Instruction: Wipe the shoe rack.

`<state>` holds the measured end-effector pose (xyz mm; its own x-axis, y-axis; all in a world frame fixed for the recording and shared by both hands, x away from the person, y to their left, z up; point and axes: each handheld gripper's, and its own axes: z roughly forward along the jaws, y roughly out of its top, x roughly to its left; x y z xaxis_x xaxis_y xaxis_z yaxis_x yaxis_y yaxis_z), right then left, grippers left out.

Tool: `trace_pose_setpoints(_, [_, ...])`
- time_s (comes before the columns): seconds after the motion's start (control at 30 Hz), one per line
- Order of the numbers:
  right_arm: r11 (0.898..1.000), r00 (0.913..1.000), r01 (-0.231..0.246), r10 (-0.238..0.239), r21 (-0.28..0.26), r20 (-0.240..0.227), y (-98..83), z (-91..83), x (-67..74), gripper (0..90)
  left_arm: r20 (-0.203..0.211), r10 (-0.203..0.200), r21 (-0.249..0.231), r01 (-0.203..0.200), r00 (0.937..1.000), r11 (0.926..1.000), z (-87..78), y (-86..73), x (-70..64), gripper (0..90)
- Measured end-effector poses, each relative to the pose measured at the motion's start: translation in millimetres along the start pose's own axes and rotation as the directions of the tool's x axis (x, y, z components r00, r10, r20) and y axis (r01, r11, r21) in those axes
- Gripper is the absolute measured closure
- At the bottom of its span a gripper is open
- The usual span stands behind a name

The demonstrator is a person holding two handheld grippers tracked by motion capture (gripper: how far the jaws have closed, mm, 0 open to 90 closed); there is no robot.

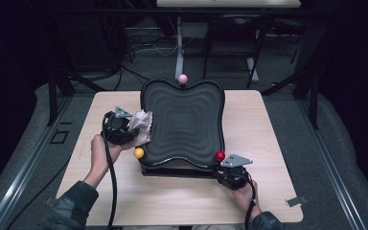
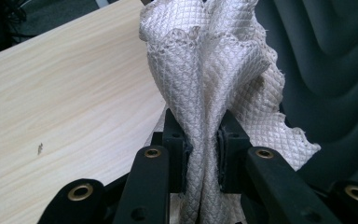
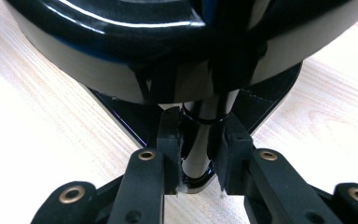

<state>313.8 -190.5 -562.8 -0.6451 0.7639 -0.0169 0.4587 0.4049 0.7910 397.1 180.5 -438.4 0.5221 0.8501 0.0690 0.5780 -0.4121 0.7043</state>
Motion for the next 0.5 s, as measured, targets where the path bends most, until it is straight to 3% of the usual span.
trace_pose_setpoints(0.27, [1.0,1.0,0.001,-0.001,0.0,0.001,0.1,0.0,0.1,74.0,-0.011,-0.026,-0.003,0.026,0.9996,0.9997,7.6,21.1,7.8,77.1])
trace_pose_setpoints(0.5, [1.0,1.0,0.001,-0.001,0.001,0.0,0.1,0.0,0.0,74.0,-0.061,-0.023,0.003,0.023,0.9979,0.9997,14.6,45.8,15.5,76.8])
